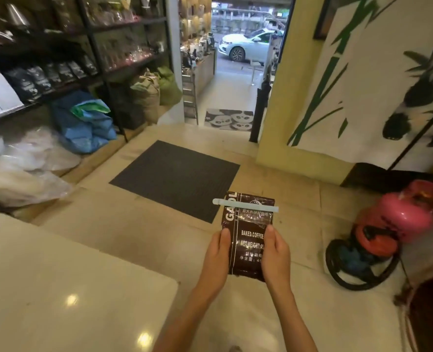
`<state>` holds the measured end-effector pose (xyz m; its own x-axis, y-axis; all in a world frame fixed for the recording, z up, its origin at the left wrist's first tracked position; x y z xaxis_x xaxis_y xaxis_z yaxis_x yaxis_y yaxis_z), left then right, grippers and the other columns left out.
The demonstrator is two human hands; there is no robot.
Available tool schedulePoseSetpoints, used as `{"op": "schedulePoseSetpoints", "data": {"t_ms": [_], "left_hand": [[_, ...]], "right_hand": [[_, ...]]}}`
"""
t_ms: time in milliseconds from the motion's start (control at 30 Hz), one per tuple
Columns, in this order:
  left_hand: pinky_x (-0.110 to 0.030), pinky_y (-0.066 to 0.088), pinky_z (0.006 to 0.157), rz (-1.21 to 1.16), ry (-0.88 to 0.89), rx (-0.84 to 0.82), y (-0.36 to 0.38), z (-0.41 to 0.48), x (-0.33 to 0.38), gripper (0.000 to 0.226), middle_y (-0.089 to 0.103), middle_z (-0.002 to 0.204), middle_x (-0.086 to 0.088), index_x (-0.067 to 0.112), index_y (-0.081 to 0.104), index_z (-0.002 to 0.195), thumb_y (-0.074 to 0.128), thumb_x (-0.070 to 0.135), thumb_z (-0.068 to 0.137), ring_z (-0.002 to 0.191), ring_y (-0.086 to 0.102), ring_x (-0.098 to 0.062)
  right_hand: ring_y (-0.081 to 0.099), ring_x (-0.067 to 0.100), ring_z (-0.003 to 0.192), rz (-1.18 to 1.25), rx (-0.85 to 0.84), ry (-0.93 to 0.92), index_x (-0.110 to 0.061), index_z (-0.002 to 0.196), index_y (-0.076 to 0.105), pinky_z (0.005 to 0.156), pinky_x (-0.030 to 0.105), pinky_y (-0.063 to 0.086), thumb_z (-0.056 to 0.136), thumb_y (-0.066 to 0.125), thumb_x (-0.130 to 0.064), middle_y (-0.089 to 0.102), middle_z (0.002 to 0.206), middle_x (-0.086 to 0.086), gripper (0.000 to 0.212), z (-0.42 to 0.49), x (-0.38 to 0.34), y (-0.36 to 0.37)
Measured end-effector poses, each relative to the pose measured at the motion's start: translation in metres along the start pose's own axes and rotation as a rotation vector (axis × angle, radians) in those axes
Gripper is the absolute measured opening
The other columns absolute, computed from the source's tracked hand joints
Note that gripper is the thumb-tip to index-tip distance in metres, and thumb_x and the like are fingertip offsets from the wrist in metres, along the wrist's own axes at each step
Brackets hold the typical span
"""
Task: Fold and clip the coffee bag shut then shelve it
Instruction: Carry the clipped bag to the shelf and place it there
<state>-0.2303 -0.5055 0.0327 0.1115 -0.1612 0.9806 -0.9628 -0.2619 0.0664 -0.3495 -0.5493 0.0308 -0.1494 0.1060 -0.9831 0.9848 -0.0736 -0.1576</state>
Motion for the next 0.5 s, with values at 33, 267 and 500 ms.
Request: {"op": "schedulePoseSetpoints", "data": {"t_ms": [33, 267, 500], "left_hand": [[-0.029, 0.060, 0.075, 0.005, 0.015, 0.008, 0.005, 0.016, 0.006, 0.041, 0.069, 0.109, -0.003, 0.018, 0.054, 0.124, 0.033, 0.044, 0.100, 0.094, 0.072, -0.013], [-0.038, 0.060, 0.071, 0.006, 0.023, 0.121, 0.027, 0.130, 0.036, 0.041, 0.071, 0.104, -0.013, 0.014, 0.059, 0.115, 0.032, 0.043, 0.101, 0.093, 0.072, -0.027], [-0.035, 0.059, 0.064, -0.010, 0.002, 0.175, 0.017, 0.257, 0.049, 0.043, 0.070, 0.106, -0.014, 0.014, 0.056, 0.117, 0.032, 0.046, 0.100, 0.093, 0.073, -0.026]], "right_hand": [[0.072, 0.017, 0.085, 0.000, -0.010, -0.011, -0.022, 0.101, 0.069, 0.071, 0.032, 0.055, 0.104, 0.035, -0.038, 0.075, 0.090, 0.003, 0.038, 0.019, -0.006, 0.001], [0.071, 0.004, 0.078, -0.011, -0.105, -0.057, -0.030, 0.094, 0.067, 0.063, 0.016, 0.052, 0.104, 0.035, -0.036, 0.074, 0.087, -0.002, 0.035, 0.143, -0.043, 0.019], [0.072, 0.013, 0.083, -0.027, -0.172, -0.036, -0.025, 0.092, 0.066, 0.069, 0.026, 0.056, 0.104, 0.036, -0.038, 0.074, 0.087, 0.001, 0.035, 0.264, -0.058, 0.074]]}}
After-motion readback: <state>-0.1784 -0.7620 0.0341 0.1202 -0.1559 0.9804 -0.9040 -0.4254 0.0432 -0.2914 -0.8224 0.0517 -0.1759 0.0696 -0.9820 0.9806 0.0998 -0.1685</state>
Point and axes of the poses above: each hand's wrist, its own z-axis towards the middle knuckle, its own y-axis out of the palm, x = y × z, the point moved 1 cm from there along z, towards the middle knuckle
